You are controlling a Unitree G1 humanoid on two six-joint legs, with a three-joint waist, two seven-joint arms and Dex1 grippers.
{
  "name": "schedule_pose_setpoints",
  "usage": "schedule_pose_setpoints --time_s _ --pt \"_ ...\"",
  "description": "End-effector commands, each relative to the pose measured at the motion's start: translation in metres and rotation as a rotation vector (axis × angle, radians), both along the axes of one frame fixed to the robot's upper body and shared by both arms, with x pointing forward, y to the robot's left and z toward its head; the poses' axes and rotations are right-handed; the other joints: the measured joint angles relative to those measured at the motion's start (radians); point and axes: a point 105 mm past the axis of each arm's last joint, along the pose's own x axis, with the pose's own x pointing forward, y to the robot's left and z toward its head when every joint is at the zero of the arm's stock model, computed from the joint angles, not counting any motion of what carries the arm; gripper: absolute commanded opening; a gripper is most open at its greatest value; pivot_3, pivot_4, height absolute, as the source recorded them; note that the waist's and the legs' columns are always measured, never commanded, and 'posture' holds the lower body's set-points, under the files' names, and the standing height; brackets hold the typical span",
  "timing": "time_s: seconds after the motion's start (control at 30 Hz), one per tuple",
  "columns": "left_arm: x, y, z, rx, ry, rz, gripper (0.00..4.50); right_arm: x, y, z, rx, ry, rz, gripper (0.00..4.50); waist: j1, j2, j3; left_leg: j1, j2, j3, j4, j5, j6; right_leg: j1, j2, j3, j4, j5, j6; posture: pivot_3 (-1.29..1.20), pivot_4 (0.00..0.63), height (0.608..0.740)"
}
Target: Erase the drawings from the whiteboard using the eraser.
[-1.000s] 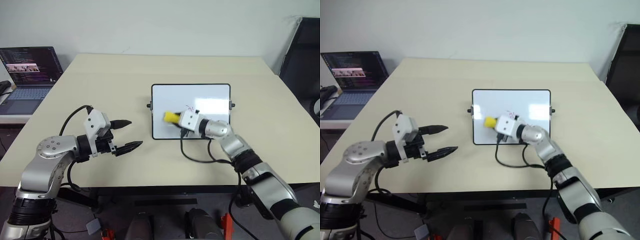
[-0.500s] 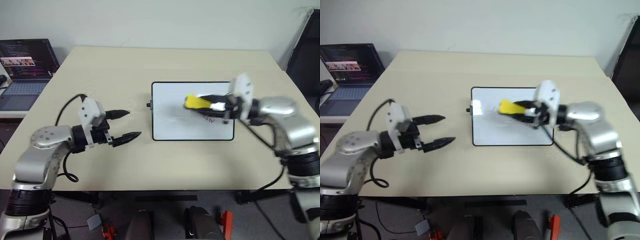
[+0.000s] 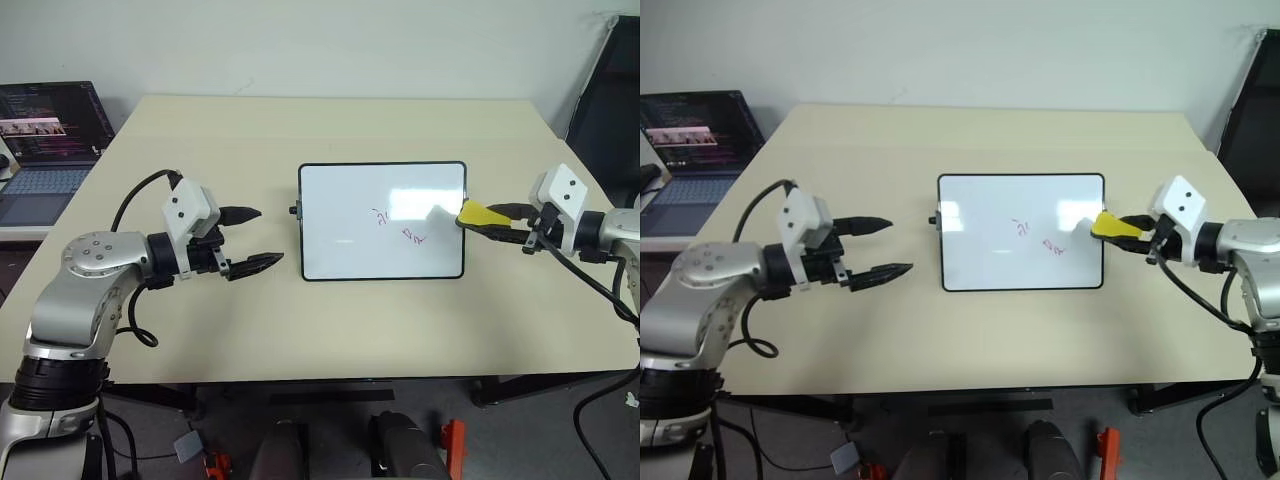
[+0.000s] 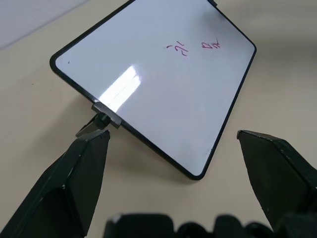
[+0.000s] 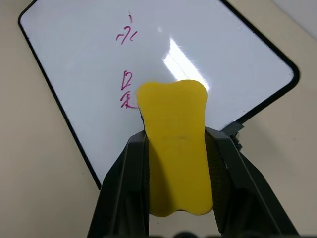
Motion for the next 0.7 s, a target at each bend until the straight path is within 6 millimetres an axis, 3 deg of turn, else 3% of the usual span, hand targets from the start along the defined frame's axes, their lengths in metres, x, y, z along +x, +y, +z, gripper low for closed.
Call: schedule_pose_setpoints --time_s 0.03,0.47,0.57,0.7 --pt "0.0 -0.004 0.012 0.002 -0.045 -0.012 4.5 0.0 -0.001 0.02 0.017 -0.077 -0.005 1.18 0.0 0.0 0.0 0.0 0.0 0.0 0.0 0.0 0.0 0.0 0.0 0.0 0.0 0.0 0.0 0.0 0.15 0.74" --pt "0.001 -0.008 0.01 -0.017 -0.042 -0.021 4.5 0.001 0.001 0.019 0.029 -0.075 -0.008 1.18 0.001 0.0 0.0 0.0 0.0 0.0 0.0 0.0 0.0 0.0 0.0 0.0 0.0 0.0 -0.001 0.0 0.15 0.74" --pt "0.001 -0.008 0.01 -0.021 -0.039 -0.023 4.5 0.005 0.016 0.025 0.086 -0.109 0.02 1.18 -0.002 0.0 0.0 0.0 0.0 0.0 0.0 0.0 0.0 0.0 0.0 0.0 0.0 0.001 -0.001 0.0 0.15 0.74" --pt "0.003 -0.015 0.003 -0.035 -0.023 -0.038 4.5 0.021 0.059 0.034 0.192 -0.207 0.053 1.18 -0.009 0.0 0.0 0.002 0.0 0.0 0.0 0.0 0.0 0.001 0.001 0.001 0.002 0.001 -0.001 0.0 0.15 0.74"
